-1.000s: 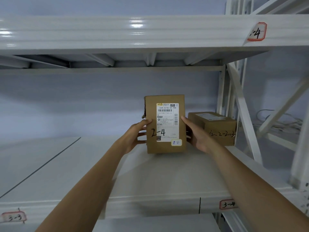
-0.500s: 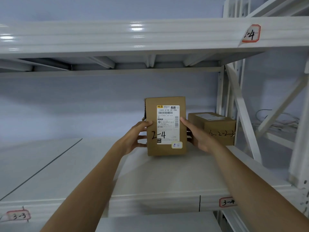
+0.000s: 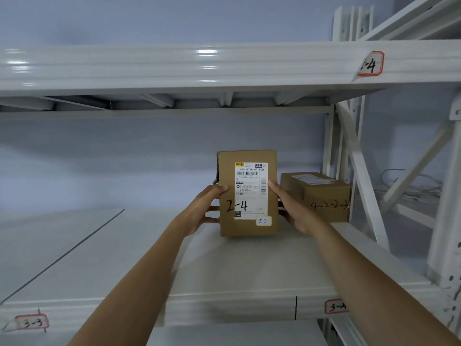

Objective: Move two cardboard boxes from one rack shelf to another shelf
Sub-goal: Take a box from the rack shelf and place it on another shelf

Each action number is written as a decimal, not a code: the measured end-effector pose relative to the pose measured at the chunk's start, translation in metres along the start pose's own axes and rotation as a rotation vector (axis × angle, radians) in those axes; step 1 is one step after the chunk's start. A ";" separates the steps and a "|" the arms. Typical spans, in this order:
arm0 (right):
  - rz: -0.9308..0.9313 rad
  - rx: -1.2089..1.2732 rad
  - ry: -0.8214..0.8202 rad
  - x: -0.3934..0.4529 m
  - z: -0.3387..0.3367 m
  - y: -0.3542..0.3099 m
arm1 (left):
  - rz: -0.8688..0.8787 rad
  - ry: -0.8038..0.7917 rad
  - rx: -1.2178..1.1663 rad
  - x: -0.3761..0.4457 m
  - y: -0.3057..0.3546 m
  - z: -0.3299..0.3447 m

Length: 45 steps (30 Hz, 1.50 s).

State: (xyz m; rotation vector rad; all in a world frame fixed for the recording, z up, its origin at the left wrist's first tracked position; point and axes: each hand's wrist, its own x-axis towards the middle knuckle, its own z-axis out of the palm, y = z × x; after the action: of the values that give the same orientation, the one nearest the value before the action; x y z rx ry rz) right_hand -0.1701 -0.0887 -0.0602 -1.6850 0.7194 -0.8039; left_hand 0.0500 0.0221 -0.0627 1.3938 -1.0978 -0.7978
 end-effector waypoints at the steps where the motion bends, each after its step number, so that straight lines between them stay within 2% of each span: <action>1: 0.005 -0.002 0.006 0.001 0.001 0.001 | 0.001 0.007 -0.003 -0.001 0.000 0.001; 8: -0.008 -0.021 0.079 0.006 0.019 -0.010 | -0.021 0.081 -0.044 -0.011 0.014 -0.005; 12: -0.063 0.023 -0.055 -0.003 0.036 -0.029 | 0.013 0.120 -0.008 -0.032 0.028 -0.027; 17: -0.155 0.047 -0.140 -0.020 0.077 -0.048 | 0.041 0.167 0.009 -0.085 0.035 -0.067; 26: -0.232 0.076 -0.240 -0.087 0.223 -0.094 | 0.075 0.280 0.070 -0.221 0.047 -0.185; 35: -0.209 0.149 -0.290 -0.148 0.421 -0.127 | 0.051 0.390 0.058 -0.355 0.034 -0.336; 40: -0.191 0.182 -0.317 -0.162 0.502 -0.142 | 0.026 0.431 0.024 -0.396 0.028 -0.400; 45: -0.232 0.164 -0.318 -0.146 0.553 -0.157 | 0.051 0.440 0.025 -0.398 0.023 -0.455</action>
State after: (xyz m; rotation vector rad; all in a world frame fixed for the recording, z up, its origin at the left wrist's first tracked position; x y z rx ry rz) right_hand 0.2003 0.3737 -0.0342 -1.7130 0.2361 -0.7091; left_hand 0.3343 0.5550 -0.0277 1.4674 -0.7976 -0.4120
